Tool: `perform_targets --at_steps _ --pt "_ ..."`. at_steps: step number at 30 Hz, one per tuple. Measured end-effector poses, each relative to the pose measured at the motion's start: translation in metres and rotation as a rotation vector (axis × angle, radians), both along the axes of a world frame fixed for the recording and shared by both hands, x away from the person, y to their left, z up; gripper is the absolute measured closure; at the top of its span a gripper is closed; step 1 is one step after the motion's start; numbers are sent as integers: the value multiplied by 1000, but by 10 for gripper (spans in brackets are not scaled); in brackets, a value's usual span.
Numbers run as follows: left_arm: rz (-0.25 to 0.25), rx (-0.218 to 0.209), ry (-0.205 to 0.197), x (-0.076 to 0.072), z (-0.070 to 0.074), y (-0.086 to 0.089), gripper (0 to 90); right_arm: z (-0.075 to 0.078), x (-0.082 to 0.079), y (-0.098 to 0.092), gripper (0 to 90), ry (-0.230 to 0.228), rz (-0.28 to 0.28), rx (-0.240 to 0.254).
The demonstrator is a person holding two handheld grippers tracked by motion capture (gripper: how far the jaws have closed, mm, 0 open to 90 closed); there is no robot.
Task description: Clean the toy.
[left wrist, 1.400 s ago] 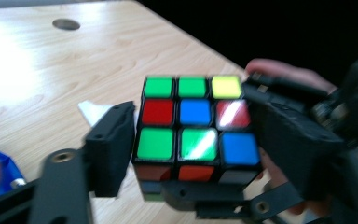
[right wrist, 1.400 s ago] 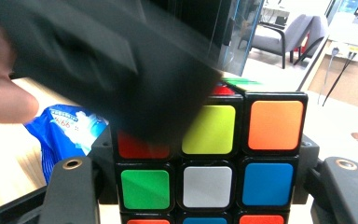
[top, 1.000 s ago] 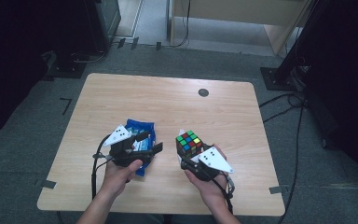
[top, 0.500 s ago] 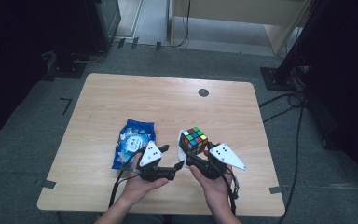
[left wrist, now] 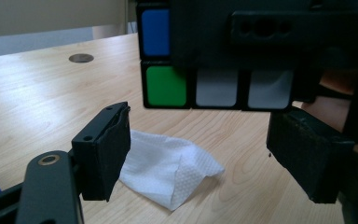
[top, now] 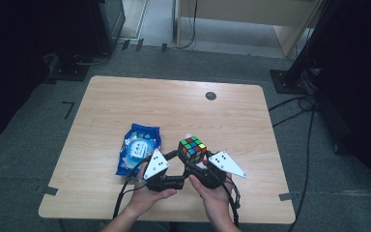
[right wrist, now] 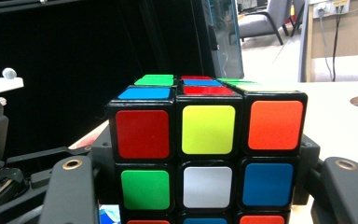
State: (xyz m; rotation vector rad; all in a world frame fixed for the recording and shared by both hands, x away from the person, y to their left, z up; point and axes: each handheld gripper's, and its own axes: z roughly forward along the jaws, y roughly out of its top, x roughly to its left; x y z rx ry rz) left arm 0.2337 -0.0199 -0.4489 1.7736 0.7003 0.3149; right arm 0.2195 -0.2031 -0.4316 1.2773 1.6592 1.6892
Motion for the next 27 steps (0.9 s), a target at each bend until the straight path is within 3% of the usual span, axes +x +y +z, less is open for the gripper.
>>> perform_targets --at_steps 4,7,16,22,27 --pt "2 -8 -4 0 1 0 233 -1 0 0 343 2 5 5" --pt "16 10 -2 1 -1 0 251 -2 1 0 343 7 11 9" --pt "-8 -26 -15 -1 -1 0 258 -3 1 -1 343 8 16 30" --pt "-4 -39 -2 1 -1 3 264 -7 1 2 343 20 28 29" --pt "-13 -27 -29 0 -2 3 319 -7 1 3 343 27 32 34"
